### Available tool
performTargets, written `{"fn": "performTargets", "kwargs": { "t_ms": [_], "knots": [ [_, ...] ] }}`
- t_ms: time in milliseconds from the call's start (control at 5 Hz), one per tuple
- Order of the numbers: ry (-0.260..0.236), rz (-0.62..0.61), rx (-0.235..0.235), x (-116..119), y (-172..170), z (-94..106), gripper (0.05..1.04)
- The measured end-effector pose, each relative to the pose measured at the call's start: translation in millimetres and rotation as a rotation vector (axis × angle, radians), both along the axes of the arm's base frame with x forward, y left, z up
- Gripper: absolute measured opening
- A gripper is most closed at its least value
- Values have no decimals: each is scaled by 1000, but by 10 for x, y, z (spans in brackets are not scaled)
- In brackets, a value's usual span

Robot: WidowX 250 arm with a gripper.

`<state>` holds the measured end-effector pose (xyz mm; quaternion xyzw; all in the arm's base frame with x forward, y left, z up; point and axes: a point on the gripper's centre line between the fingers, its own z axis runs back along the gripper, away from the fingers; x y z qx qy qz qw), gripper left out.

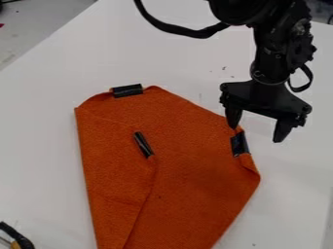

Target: Unfold the cloth from right to left

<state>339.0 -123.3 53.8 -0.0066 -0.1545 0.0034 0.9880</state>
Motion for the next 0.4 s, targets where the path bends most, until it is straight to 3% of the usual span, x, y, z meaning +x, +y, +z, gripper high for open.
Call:
{"fn": "performTargets", "kwargs": {
  "t_ms": [400],
  "knots": [
    [45,23,28,-145,191,-183,999]
  ]
}}
